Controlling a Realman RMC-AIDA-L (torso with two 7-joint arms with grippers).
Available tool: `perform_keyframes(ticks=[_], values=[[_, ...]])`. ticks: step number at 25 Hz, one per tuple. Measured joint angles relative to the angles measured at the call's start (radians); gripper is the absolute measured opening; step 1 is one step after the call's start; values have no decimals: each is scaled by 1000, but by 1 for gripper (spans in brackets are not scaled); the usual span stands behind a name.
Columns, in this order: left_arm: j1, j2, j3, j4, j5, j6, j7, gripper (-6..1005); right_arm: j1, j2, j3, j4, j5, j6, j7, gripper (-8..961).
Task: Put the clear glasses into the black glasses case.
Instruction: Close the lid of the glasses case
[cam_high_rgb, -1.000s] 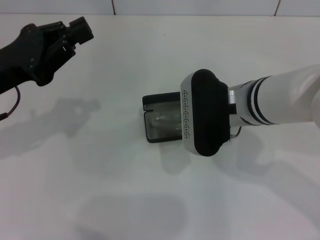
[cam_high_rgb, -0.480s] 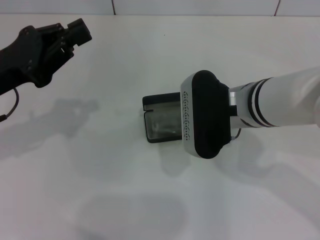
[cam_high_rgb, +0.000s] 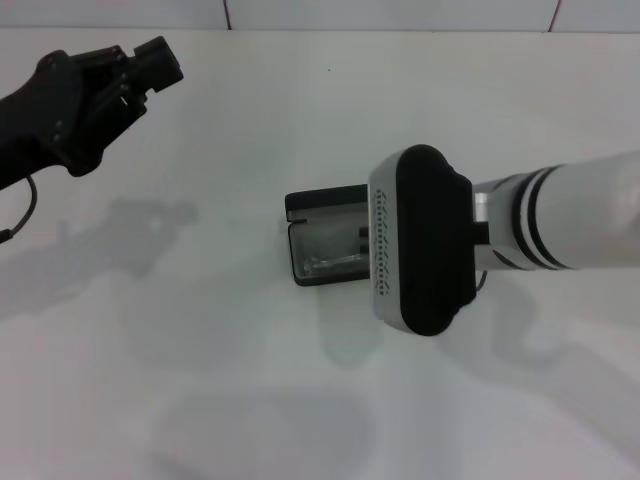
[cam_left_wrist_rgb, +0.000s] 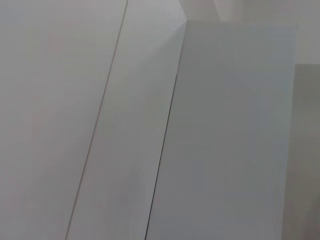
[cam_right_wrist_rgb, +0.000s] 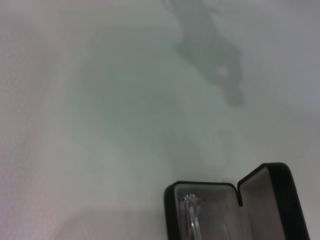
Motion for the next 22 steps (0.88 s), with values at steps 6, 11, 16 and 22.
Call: perform_keyframes(ticks=[6,11,16,22], values=[[-1,0,5,3,3,2,-4,130,-128,-4,33,-177,18,-46,-1,92],[-21,-2,9,3,23,4,-24,132,-210,-7,148,-291,132,-114,-16,92],[-129,-46,5,-4,139,-50,-25,134,-284,-6,442,-371,386,-303,-93,92],[-269,-127,8,-5,289,-228,-30,137,-328,-3,935,-293,710,-559,-266,93]])
